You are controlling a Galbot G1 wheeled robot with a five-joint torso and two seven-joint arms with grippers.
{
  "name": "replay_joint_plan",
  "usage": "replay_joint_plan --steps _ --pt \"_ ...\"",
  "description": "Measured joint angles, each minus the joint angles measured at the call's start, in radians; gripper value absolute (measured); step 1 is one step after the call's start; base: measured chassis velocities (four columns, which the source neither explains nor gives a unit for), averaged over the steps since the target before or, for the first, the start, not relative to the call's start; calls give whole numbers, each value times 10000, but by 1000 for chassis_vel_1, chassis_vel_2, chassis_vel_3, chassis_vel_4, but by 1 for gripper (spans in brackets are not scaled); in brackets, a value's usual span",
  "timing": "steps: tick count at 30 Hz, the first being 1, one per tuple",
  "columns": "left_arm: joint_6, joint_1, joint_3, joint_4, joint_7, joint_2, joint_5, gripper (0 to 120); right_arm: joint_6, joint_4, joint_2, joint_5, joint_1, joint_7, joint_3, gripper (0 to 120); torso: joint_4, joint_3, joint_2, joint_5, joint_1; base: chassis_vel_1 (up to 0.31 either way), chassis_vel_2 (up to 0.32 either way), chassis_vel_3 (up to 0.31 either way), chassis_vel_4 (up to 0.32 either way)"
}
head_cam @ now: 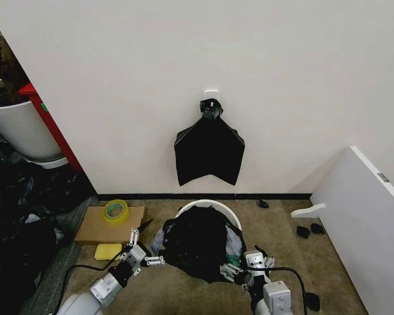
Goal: Place the garbage bag over the trash bin.
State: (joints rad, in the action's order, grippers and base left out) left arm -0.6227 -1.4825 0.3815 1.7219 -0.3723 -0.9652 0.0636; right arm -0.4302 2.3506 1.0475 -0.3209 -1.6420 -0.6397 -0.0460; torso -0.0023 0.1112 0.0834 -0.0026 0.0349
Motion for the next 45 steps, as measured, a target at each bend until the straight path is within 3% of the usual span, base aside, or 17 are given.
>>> replay_joint_plan --steps 4,6,7,9,15,17,20,23,24,26,29,36,37,40,41,44,45 --pt "-444 282 352 -239 -939 -79 476 100 -1 -147 24 1 54 18 -35 100 1 0 0 0 0 0 0 0 0" --pt "-747 610 825 -387 -2488 -136 1358 100 -5 -135 -6 1 36 18 -55 100 1 0 0 0 0 0 0 0 0" --pt "-747 610 825 -387 -2488 -136 1358 100 -5 -135 -6 1 36 18 -55 100 1 0 0 0 0 0 0 0 0" --pt "-1058 990 1410 -569 -4441 -202 2249 100 -12 -18 -74 4 -26 18 -60 100 0 0 0 0 0 0 0 0 0" --pt "-1396 1475 2429 -705 -5842 -237 2079 100 -17 132 -190 80 -176 -5 -93 100 -1 0 0 1 0 0 0 0 0" --pt "-1548 1516 2529 -773 -5424 -225 1918 100 13 241 -196 134 -216 -17 -139 100 0 0 0 1 0 0 0 0 0" --pt "-1515 1277 2066 -729 -2274 -321 1407 100 215 863 -203 148 -177 88 -127 100 -1 0 0 0 0 0 0 0 0" --pt "-1316 1073 1745 -464 -1030 -543 1314 100 238 1242 -273 -191 136 242 118 100 1 0 0 -1 0 0 0 0 0" --pt "-1098 880 1565 -83 -94 -900 1109 100 147 1436 -399 -748 613 371 404 100 -1 0 0 1 0 0 0 0 0" --pt "-1012 803 1523 102 251 -1099 996 100 13 1454 -478 -1046 913 463 617 100 -1 0 0 1 0 0 0 0 0" --pt "-516 457 1415 1053 1790 -2119 522 100 -558 665 -869 -2290 2402 1259 1371 100 -2 -1 0 4 0 0 0 0 0" --pt "-315 -15 1415 1452 2507 -2792 17 100 -445 -2382 -1193 -2831 5260 3275 1411 100 2 1 -1 8 1 0 0 0 0" --pt "-349 -248 1464 1453 2580 -2906 -123 100 244 -3690 -1307 -2365 6216 4908 1340 100 4 1 -1 5 1 0 0 0 0" --pt "-396 -390 1516 1444 2618 -2955 -184 100 628 -4548 -1348 -2119 6806 5925 1281 100 3 1 -1 6 2 0 0 0 0" --pt "-499 -553 1629 1355 2634 -2995 -282 100 644 -5678 -1341 -1982 7704 7434 1237 100 1 2 -1 7 2 0 0 0 0" --pt "-557 -614 1709 1280 2642 -3014 -333 100 279 -6266 -1288 -1882 8193 8635 1240 100 1 1 0 3 2 0 0 0 0" --pt "-598 -659 1795 1199 2680 -3021 -362 100 -21 -7012 -1184 -1281 8686 10178 1244 100 3 1 -1 6 2 0 0 0 0"
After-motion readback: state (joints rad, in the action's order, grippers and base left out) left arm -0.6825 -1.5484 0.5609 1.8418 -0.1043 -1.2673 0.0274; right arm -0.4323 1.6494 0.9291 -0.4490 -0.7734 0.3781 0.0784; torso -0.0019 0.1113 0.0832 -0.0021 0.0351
